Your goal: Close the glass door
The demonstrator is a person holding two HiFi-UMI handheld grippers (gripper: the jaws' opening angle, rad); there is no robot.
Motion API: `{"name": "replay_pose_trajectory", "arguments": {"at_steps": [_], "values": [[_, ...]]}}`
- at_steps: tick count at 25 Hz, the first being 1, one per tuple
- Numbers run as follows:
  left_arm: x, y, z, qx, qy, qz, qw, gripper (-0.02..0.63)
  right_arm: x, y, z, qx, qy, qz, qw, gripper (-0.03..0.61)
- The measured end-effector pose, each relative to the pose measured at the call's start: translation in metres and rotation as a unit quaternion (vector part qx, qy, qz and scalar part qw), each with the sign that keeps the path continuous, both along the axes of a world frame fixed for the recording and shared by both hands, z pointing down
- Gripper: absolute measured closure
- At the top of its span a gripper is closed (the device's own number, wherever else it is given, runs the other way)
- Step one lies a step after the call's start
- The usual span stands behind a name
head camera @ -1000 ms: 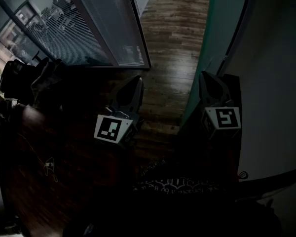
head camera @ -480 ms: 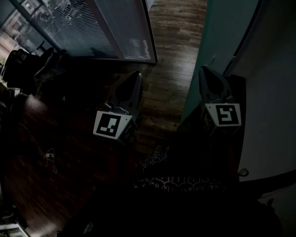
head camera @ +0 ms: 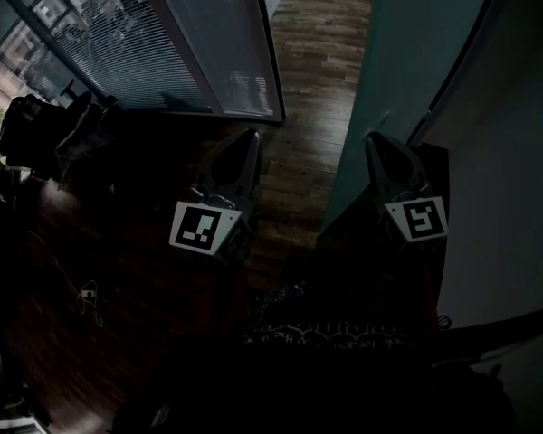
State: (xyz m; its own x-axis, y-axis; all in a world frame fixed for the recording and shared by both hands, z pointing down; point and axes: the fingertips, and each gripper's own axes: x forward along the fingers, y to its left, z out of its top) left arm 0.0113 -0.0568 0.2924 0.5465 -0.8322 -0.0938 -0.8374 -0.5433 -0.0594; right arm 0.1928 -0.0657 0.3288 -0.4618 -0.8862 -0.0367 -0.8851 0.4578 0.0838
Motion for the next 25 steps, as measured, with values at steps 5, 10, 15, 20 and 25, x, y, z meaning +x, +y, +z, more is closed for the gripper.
{"name": "replay_pose_trajectory", "arguments": {"at_steps": [5,10,15,20,25], "values": [[-0.01,-0.025,-0.004,0.0,0.001,0.002,1.0,0.612,0.009,-0.032,0.032,-0.05,0.035,0.005,0.998,0.507],[-0.019,-0.046,-0.009,0.003,0.0,0.005,1.0,0.612,0.004,-0.063,0.045,-0.076,0.061,0.002,0.995,0.468],[-0.024,-0.06,-0.009,0.001,-0.002,0.008,1.0,0.612,-0.004,-0.075,0.044,-0.083,0.059,-0.001,0.995,0.466],[-0.027,-0.073,-0.009,-0.002,-0.001,0.011,0.9999,0.612,-0.006,-0.085,0.042,-0.089,0.039,0.004,0.995,0.466],[-0.031,-0.081,-0.005,-0.004,-0.001,0.011,0.9999,0.612,-0.012,-0.094,0.043,-0.092,0.043,0.018,0.995,0.466]]}}
